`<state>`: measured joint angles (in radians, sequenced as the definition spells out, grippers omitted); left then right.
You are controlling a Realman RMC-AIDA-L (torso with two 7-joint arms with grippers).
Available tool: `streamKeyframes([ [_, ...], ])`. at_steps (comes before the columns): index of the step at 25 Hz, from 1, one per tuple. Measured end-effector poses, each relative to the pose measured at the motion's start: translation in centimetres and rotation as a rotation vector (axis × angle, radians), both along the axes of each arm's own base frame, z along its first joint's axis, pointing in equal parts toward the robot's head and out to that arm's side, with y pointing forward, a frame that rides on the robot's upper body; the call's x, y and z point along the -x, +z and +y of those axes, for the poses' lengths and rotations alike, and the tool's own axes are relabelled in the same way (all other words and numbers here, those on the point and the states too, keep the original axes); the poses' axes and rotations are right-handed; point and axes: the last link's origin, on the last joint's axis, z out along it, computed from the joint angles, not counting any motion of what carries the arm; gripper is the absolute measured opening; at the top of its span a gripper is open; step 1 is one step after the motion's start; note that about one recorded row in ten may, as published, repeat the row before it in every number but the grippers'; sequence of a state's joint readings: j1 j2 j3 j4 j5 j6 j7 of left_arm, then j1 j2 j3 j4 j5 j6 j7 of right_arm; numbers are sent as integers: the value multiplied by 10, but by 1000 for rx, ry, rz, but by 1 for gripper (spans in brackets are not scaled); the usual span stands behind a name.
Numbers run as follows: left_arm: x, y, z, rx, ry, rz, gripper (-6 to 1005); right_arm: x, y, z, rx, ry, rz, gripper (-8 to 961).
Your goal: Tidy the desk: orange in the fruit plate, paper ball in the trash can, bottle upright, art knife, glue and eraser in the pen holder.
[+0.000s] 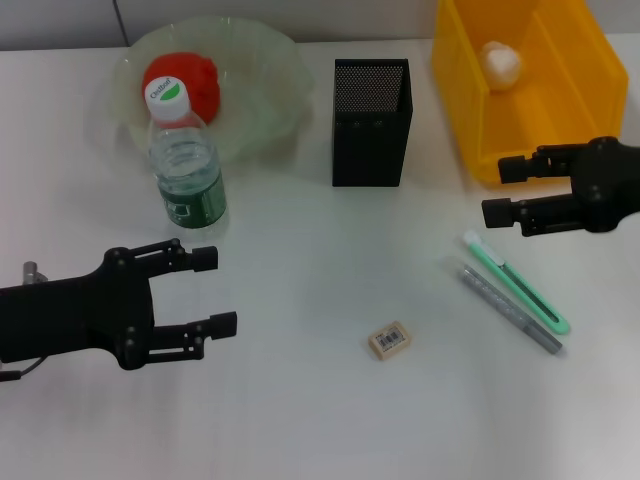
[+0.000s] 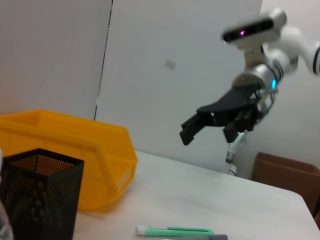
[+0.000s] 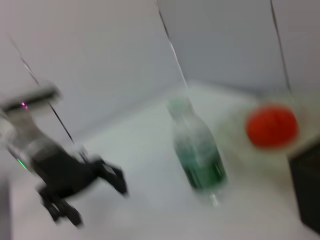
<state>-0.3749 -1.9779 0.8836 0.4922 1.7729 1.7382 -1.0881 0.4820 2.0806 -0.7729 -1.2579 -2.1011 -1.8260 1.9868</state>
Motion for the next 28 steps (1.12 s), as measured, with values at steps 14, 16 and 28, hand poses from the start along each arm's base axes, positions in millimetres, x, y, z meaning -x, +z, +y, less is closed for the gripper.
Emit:
streamKeyframes([
  [14, -2, -12, -3, 43, 9, 16, 797, 50, -31, 38, 24, -200, -713, 790],
  [16, -1, -15, -1, 38, 19, 23, 797, 49, -42, 41, 16, -201, -748, 789],
  [28, -6, -25, 0, 92, 12, 57, 797, 31, -94, 50, -13, -208, -822, 754],
])
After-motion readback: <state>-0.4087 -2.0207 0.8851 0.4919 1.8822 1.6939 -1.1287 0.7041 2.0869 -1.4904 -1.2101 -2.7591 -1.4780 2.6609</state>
